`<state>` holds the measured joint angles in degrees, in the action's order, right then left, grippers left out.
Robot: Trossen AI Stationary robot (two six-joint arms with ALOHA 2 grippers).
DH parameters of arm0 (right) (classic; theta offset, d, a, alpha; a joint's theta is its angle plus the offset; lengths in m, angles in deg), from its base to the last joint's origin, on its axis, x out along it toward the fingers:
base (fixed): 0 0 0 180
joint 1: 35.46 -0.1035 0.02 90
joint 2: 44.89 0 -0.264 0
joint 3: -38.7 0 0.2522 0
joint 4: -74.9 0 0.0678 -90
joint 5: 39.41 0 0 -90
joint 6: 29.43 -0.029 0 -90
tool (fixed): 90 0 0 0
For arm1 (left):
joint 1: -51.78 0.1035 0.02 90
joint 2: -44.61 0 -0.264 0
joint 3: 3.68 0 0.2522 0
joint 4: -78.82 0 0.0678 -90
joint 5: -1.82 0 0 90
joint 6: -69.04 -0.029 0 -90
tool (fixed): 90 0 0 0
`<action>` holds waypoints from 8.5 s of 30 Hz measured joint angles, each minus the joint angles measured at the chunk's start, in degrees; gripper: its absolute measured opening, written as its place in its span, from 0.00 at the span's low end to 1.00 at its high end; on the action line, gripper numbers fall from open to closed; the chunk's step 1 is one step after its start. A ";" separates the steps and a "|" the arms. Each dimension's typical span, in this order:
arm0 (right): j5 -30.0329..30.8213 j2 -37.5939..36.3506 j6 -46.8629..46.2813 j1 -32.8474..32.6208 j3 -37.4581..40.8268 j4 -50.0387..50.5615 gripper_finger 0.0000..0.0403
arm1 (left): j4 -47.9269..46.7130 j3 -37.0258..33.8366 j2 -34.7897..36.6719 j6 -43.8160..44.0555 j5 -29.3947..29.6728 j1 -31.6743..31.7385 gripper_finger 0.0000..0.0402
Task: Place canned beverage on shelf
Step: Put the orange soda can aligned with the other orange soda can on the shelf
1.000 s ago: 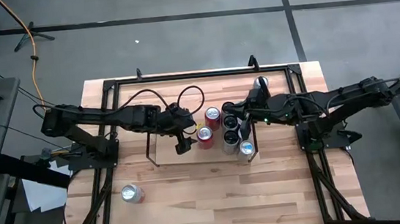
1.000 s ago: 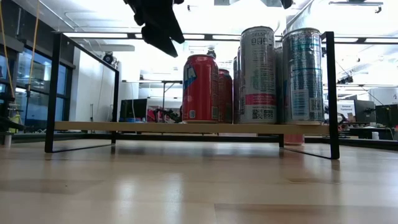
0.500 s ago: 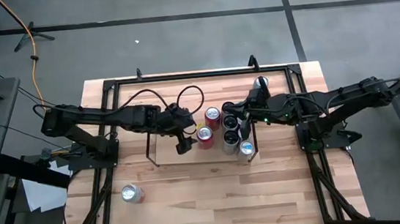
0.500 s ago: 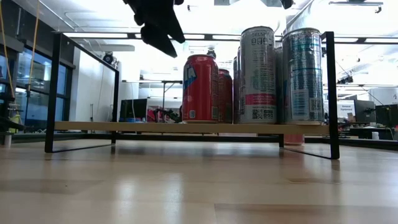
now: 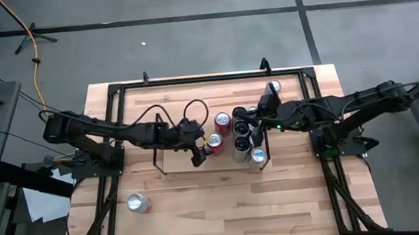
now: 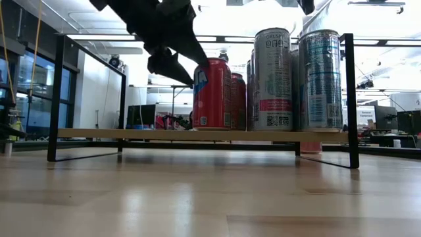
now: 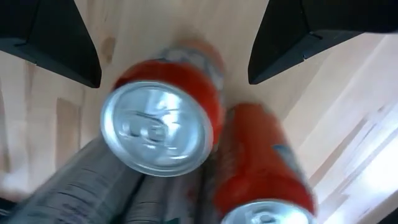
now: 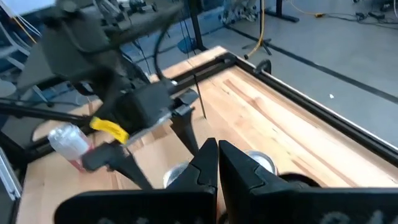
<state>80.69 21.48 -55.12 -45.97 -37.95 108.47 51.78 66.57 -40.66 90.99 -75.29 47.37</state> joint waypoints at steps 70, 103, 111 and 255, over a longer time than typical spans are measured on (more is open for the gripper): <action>3.66 0.17 -2.66 0.02 0.00 2.14 0.00 | 22.76 -8.18 -0.59 -40.39 -21.27 0.79 0.58; 3.53 3.78 -3.98 0.00 0.00 2.17 0.00 | 23.90 -8.13 -3.72 -40.24 -19.55 1.84 0.67; 3.54 3.78 -4.07 0.00 0.00 2.17 0.00 | 23.42 -8.13 -3.73 -41.70 -17.88 1.84 0.76; 3.53 3.78 -7.53 0.33 -0.02 7.94 0.00 | 28.40 -8.85 -7.13 -31.60 -8.22 1.07 0.56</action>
<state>84.22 25.26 -62.65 -45.64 -37.97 116.41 80.18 57.72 -47.80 59.39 -83.50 48.45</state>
